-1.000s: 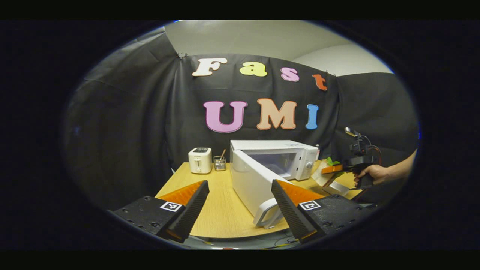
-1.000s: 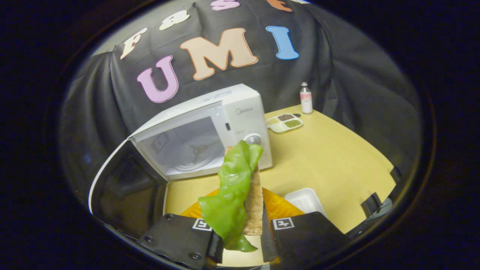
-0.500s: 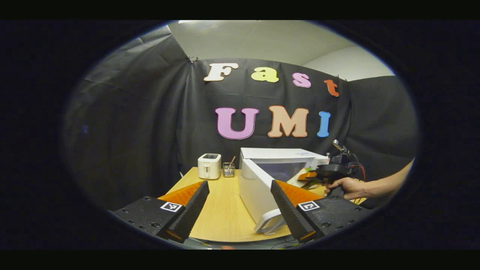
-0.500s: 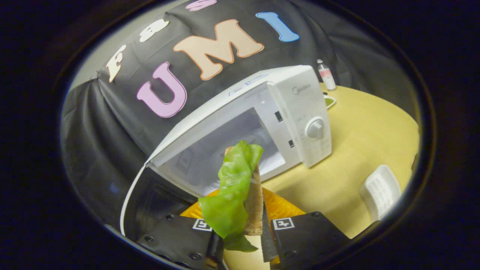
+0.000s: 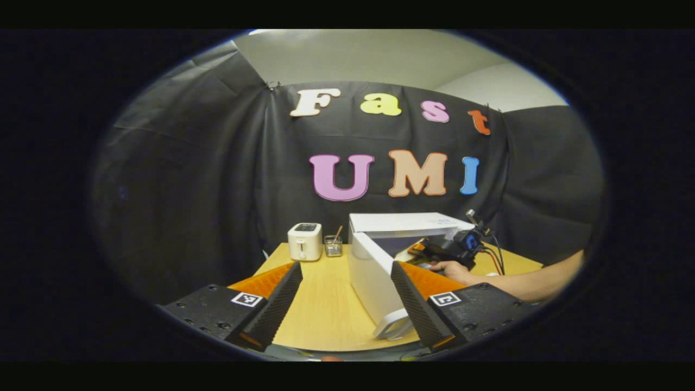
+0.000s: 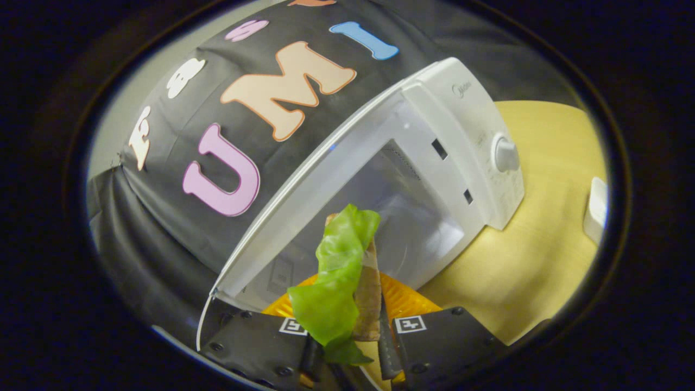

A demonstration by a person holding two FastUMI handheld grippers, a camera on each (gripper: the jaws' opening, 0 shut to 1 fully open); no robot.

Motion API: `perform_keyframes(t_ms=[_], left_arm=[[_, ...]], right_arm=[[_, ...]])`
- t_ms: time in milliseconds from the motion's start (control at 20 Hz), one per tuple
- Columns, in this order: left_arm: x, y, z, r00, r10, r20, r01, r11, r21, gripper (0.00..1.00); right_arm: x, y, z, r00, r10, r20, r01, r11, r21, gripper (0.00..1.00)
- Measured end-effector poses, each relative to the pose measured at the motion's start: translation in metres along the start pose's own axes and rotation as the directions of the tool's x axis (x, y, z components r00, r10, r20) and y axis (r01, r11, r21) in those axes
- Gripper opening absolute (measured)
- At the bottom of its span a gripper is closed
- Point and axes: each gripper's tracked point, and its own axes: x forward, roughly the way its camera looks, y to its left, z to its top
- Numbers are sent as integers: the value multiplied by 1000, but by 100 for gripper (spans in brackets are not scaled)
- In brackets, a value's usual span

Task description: Open the microwave oven with the left hand, put the food in, and close the microwave oven.

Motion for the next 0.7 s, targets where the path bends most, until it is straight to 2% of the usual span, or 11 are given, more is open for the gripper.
perform_keyframes(t_ms=[150, 350, 450, 700], left_arm=[[-3, 2, -6, 1000, 14, -24, -14, 1000, -5, 94], [-6, 0, -12, 998, 33, -51, -36, 997, -71, 96], [-5, 6, -12, 997, 59, -51, -62, 996, -64, 94], [0, 12, -20, 996, 63, -66, -69, 994, -87, 94]], right_arm=[[23, 5, -3, 998, -8, 59, 6, 999, 41, 48], [50, 10, -13, 996, -34, 84, 25, 994, 106, 48], [60, 7, -15, 994, -56, 98, 45, 992, 115, 49], [84, 6, -13, 989, -80, 122, 61, 986, 152, 48]])
